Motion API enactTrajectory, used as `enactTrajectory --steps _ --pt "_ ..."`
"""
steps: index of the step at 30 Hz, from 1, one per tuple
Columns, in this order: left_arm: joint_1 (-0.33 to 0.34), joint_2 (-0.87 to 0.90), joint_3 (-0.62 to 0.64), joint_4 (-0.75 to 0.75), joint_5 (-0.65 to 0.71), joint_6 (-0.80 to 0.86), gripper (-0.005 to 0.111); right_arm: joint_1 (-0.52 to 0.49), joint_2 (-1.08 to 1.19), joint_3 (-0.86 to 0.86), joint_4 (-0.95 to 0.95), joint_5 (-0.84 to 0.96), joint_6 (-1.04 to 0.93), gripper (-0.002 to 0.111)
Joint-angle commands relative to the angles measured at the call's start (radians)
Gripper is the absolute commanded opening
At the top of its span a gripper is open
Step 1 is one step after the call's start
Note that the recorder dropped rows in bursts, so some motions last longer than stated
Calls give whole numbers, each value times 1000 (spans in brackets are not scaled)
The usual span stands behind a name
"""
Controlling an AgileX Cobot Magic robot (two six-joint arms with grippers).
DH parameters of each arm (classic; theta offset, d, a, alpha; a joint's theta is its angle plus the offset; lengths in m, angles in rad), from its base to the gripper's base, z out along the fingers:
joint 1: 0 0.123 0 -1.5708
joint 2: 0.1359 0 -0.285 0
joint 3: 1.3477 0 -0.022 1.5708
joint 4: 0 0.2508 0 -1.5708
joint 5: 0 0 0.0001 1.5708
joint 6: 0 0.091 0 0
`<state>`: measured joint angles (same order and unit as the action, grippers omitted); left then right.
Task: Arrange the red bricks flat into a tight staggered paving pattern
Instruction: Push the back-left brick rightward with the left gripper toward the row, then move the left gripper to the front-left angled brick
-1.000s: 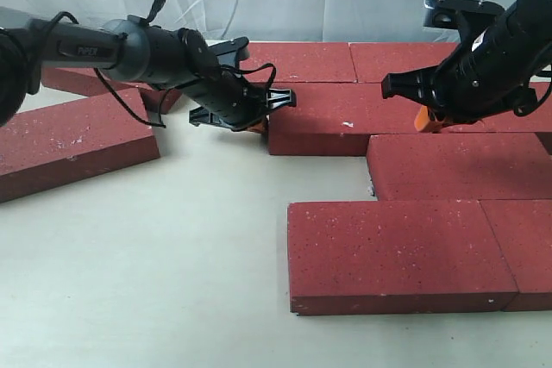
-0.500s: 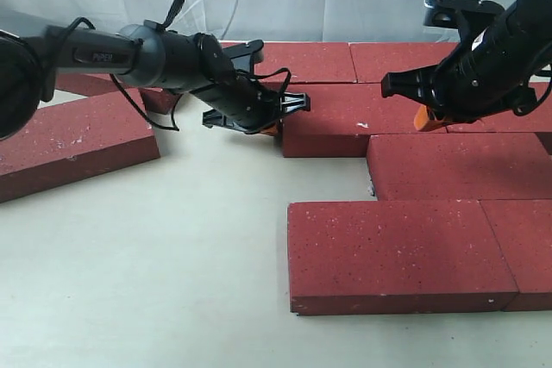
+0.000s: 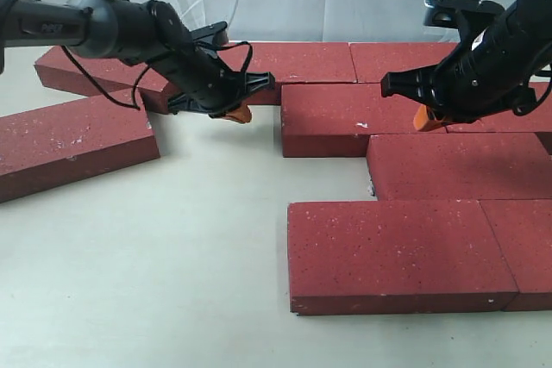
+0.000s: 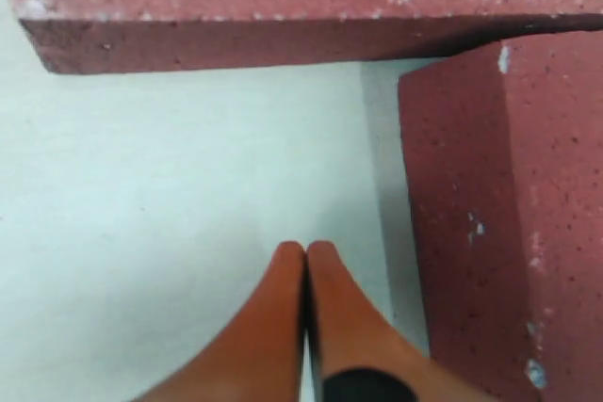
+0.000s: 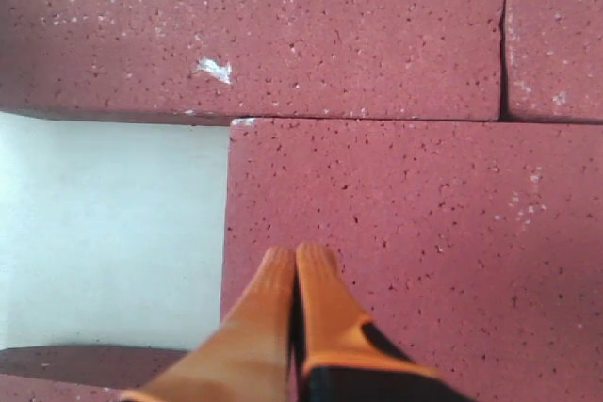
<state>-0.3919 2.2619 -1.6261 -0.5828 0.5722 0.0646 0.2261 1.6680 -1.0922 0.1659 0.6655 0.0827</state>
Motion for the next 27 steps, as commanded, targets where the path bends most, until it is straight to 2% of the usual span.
enactTrajectory --steps 1,7,12,18,21,27 --pt "4 -59 -1 9 47 0 0 -5 0 4 -3 -15 -7 -1" --pt "4 -134 -1 52 67 0 0 -5 0 4 -1 -17 -7 -1" --pt "4 -191 -1 157 143 -14 0 -5 0 4 1 -8 -7 -1" --pt "7 -265 3 435 229 -156 0 -5 0 4 1 -6 -7 -1" --pt "25 -289 3 529 281 -203 0 -5 0 4 1 2 -7 -1" --pt "100 -319 3 528 339 -174 0 -5 0 4 -2 20 -7 -1"
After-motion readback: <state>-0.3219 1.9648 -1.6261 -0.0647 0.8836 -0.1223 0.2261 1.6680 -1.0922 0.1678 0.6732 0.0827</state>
